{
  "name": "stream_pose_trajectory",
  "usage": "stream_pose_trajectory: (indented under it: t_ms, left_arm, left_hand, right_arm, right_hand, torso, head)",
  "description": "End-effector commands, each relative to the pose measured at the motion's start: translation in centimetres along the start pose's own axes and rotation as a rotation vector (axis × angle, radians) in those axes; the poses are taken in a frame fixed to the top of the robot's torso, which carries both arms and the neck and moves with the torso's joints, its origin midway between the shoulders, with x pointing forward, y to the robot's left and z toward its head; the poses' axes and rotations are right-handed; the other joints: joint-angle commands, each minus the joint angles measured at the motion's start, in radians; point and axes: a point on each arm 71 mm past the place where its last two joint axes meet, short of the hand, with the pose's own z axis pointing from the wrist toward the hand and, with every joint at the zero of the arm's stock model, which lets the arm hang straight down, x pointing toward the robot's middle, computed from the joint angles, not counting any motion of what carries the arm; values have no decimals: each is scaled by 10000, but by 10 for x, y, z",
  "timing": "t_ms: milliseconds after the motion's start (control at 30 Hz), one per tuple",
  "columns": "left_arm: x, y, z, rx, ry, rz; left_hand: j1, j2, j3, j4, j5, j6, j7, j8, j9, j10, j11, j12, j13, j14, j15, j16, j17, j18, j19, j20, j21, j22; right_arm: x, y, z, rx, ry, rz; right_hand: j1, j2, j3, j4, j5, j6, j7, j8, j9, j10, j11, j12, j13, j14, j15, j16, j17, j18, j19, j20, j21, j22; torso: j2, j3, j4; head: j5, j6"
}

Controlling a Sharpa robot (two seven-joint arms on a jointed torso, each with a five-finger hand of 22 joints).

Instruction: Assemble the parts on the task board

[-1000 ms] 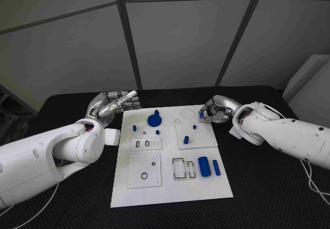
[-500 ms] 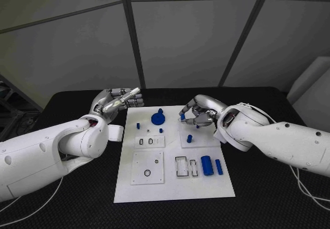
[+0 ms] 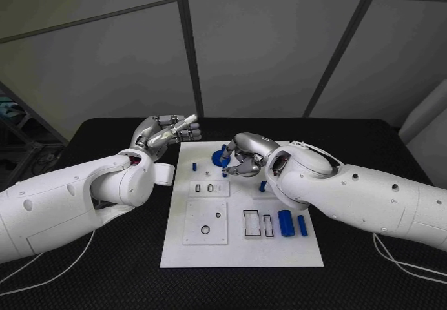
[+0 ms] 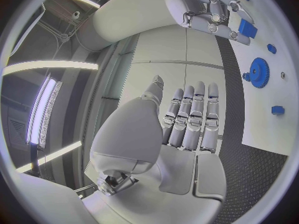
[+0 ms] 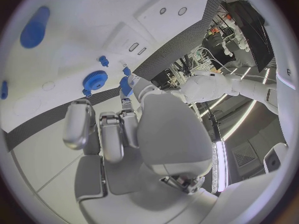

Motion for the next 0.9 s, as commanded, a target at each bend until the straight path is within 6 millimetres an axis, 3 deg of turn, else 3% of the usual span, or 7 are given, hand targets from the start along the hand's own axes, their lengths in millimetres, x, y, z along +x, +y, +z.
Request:
stream_pose_trajectory:
  t_ms: [33, 233, 900]
  left_arm:
    - [2, -1, 1, 55, 134, 11]
    - [3, 0, 2, 35, 158, -4]
    - [5, 1, 4, 7, 200, -32]
  left_hand:
    - [-14, 103, 3, -78, -65, 65, 33, -38, -2, 56, -15, -56, 0, 96, 7, -40, 15, 74, 51, 21, 34, -14]
    - [-14, 103, 3, -78, -65, 65, 33, -38, -2, 56, -15, -56, 0, 96, 7, -40, 15, 74, 51, 21, 34, -14]
    - [-14, 103, 3, -78, -65, 65, 33, -38, -2, 56, -15, -56, 0, 96, 7, -40, 15, 74, 51, 21, 34, -14]
  right_arm:
    - [9, 3, 2, 261, 227, -744]
    - [21, 9, 5, 238, 468, -876]
    - [44, 15, 10, 74, 835, -949]
  right_hand:
    - [-71, -34, 26, -6, 34, 134, -65, 102, 22, -28, -58, -67, 980, 1039, -88, 58, 2634, -111, 13, -31, 34, 2]
    - [-88, -55, 30, -17, 63, 131, -67, 101, 19, -35, -60, -77, 970, 1039, -91, 58, 2634, -107, 4, -33, 26, -13]
    - [-237, -141, 9, -15, 75, 150, -74, 112, 15, -15, -65, -64, 991, 1039, -98, 58, 2634, -105, -3, -41, 16, -27]
  torso:
    - [6, 8, -2]
    - [17, 29, 8]
    - [12, 18, 10]
  head:
    - [58, -56]
    - [108, -116]
    - [138, -243]
